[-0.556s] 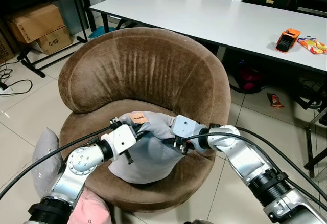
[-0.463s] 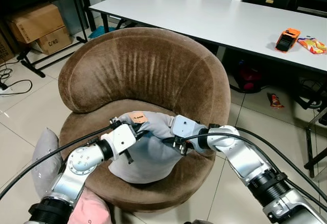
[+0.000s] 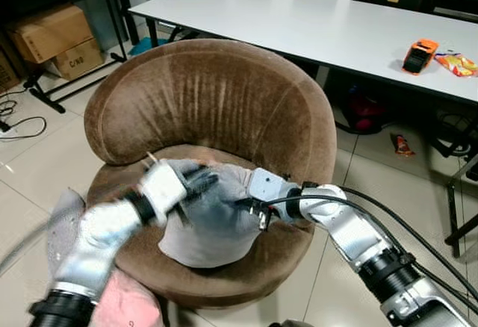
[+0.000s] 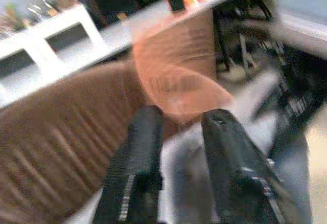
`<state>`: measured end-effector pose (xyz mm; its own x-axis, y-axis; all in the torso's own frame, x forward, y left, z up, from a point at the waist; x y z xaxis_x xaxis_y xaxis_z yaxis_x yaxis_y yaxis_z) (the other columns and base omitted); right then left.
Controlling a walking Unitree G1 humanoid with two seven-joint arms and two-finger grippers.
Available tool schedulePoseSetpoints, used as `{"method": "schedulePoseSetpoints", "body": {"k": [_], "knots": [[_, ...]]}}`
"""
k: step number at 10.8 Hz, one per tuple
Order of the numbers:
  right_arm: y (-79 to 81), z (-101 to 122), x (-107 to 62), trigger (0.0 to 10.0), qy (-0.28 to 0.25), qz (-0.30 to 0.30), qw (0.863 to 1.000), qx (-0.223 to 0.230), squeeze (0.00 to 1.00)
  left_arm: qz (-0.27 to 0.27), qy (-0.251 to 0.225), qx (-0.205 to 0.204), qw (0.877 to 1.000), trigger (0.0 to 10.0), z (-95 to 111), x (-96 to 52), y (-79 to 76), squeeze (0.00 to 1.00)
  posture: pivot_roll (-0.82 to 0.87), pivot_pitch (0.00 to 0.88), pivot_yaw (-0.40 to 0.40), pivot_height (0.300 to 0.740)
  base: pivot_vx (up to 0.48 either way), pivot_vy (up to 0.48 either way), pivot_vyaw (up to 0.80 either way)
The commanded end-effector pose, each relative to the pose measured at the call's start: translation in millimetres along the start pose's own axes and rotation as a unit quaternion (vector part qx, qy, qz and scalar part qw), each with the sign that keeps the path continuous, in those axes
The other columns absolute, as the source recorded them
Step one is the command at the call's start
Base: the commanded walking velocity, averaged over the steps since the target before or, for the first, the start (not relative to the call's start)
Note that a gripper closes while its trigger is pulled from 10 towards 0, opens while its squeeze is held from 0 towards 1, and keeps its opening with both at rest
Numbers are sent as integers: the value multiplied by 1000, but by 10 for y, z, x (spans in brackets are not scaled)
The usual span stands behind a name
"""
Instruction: Move the pillow to the sofa from floor
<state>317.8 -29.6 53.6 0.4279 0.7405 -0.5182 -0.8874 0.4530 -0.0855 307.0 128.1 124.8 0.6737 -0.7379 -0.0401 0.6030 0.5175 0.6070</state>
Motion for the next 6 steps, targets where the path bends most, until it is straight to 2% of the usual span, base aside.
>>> {"method": "schedulePoseSetpoints", "body": {"k": [1,2,3,4,5,6], "knots": [[-31,-53,-15,0,3,-7,1000,9,0,10,2,-9,1000,10000,16,-55,64,1000,-41,0,13,740,0,0,0],[-66,-23,-13,0,-11,-19,999,23,0,73,5,-14,997,10000,69,-141,303,1000,-32,0,12,740,0,0,0],[-229,159,-68,0,-70,-60,992,85,0,137,29,-17,990,10000,63,-279,505,1000,-20,0,10,740,0,0,0],[-360,297,-163,0,-123,-87,978,146,0,170,58,-28,983,10000,3,-396,569,925,-15,0,8,740,0,0,0],[-499,396,-332,0,-181,-112,954,213,0,215,108,-44,970,10000,-142,-563,593,400,-10,0,4,740,0,0,0],[-570,425,-492,0,-221,-133,931,258,0,254,131,-47,957,10000,-200,-647,555,118,-5,0,-7,740,0,0,0]]}}
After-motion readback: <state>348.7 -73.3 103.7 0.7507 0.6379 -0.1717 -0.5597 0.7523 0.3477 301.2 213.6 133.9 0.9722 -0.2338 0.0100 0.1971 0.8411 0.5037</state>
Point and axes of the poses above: a point about 5 cm out from each wrist's last joint towards the gripper, its own x axis pointing out of the wrist towards the gripper, its own z axis along the axis of the wrist's last joint, y = z × x, the point moved 6 cm from there along x, pointing out of the wrist towards the gripper, and after that the axes turned 15 degrees about x, right-handed, at the moved point
